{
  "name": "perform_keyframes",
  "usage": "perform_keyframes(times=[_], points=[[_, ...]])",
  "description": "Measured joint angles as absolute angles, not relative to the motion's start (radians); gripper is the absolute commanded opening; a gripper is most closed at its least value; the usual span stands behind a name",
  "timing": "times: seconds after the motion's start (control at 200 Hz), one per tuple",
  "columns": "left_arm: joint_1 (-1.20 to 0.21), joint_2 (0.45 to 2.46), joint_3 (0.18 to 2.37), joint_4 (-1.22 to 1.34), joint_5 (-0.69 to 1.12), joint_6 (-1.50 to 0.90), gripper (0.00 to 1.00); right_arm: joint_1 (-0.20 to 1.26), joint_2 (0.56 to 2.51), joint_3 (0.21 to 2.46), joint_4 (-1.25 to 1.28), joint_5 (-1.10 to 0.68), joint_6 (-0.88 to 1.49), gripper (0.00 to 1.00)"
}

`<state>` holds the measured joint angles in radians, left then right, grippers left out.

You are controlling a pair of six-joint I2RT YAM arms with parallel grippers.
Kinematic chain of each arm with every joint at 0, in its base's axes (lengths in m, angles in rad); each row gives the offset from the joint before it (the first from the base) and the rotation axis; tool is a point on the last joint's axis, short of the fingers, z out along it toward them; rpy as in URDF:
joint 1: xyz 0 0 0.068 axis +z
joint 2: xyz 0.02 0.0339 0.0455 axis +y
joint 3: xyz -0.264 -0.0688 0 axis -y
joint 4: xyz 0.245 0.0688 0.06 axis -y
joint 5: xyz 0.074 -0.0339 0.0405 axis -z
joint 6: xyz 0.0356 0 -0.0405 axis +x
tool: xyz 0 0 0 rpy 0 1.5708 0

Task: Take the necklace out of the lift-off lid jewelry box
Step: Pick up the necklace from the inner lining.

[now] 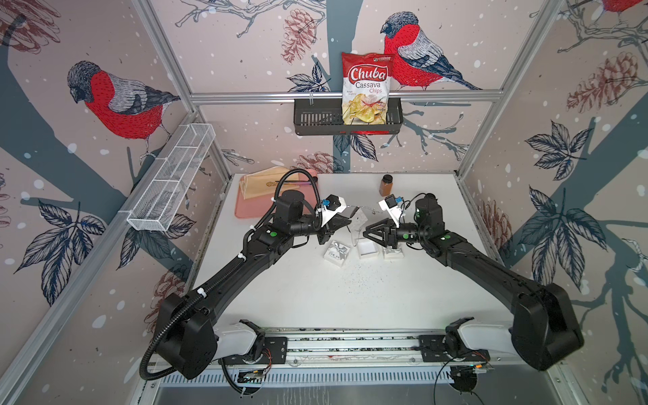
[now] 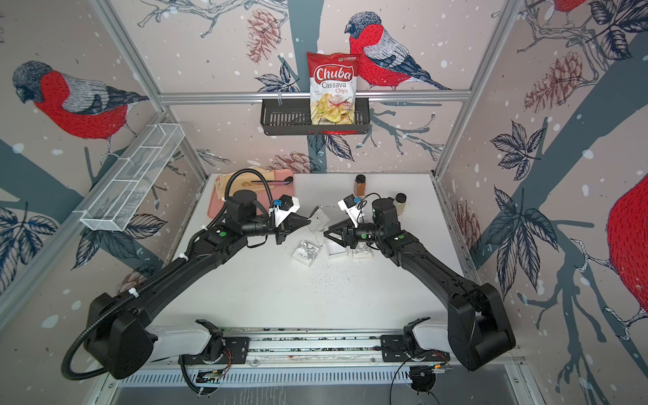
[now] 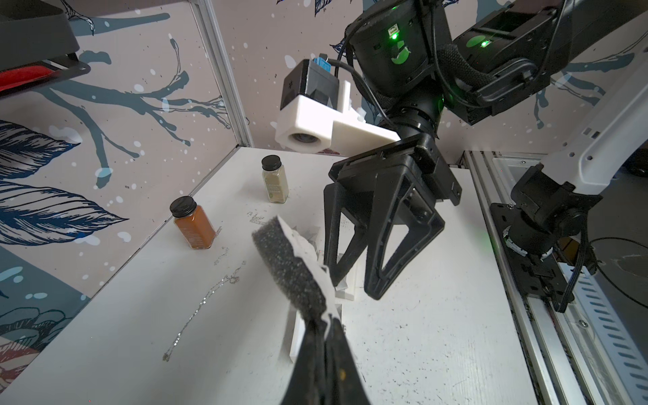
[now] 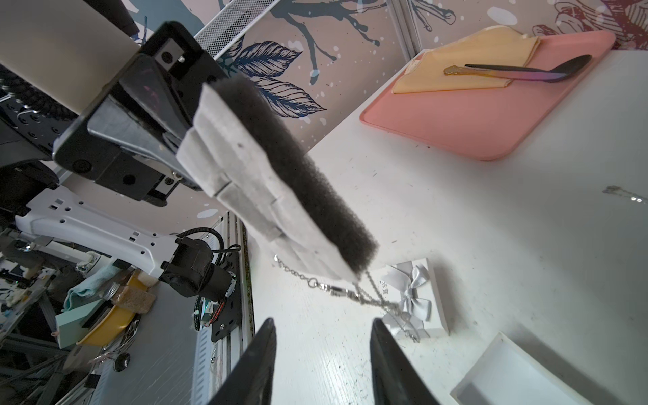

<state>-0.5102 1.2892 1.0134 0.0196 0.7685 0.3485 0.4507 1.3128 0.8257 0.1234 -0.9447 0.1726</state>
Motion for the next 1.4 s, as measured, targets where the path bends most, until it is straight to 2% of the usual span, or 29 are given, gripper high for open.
perform_keyframes(times=[0.545, 0.71, 1.096, 1.401], points=[[-0.510, 1.283, 1.011, 0.019, 0.812, 0.373, 0.00, 0.471, 1.359, 0.868, 0.117, -0.968, 0.126, 0.42], [-0.510, 1.283, 1.008, 0.020, 0.805, 0.373, 0.00, 0.480, 1.359, 0.872, 0.100, -0.984, 0.104, 0.38], [-0.509, 1.291, 1.007, 0.027, 0.755, 0.372, 0.00, 0.482, 1.351, 0.867, 0.066, -0.992, 0.076, 0.38], [-0.508, 1.291, 1.007, 0.042, 0.754, 0.372, 0.00, 0.489, 1.354, 0.870, 0.073, -0.999, 0.078, 0.19]])
